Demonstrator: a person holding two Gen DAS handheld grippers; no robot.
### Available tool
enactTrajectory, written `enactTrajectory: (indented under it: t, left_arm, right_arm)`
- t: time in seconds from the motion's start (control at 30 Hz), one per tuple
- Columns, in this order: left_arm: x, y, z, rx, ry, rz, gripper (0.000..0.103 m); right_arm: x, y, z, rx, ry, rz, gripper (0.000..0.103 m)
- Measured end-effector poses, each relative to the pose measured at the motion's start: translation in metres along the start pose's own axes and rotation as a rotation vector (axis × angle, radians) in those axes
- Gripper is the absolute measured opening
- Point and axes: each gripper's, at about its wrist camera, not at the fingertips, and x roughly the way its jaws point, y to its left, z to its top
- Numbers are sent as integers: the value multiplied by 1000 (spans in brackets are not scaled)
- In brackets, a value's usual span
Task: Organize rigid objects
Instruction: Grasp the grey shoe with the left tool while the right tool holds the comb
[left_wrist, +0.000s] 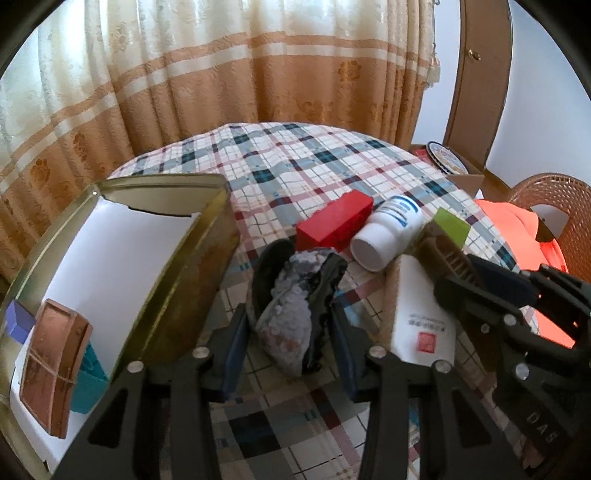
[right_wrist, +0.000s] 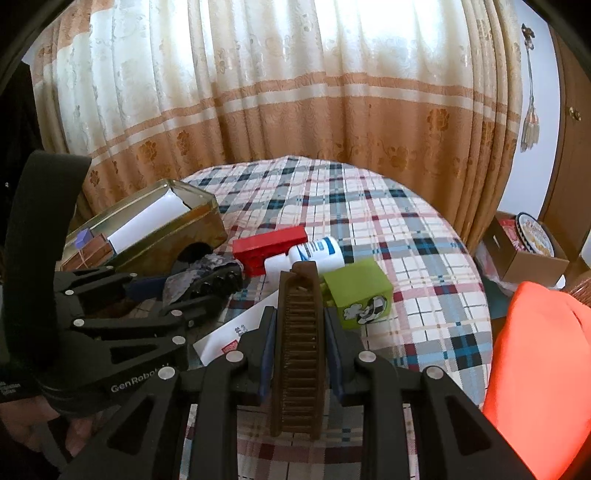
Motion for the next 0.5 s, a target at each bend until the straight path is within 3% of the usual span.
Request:
enactTrajectory:
  t: [0.23,0.5]
  left_arm:
    - [-8,-6,0,38,-46,46,42]
    - [-12,-1,1,12,-73,56,42]
  right_arm:
    - [-2,2,0,-7,-31,-14,27]
    - [-3,6,0,-34,-48,-31,27]
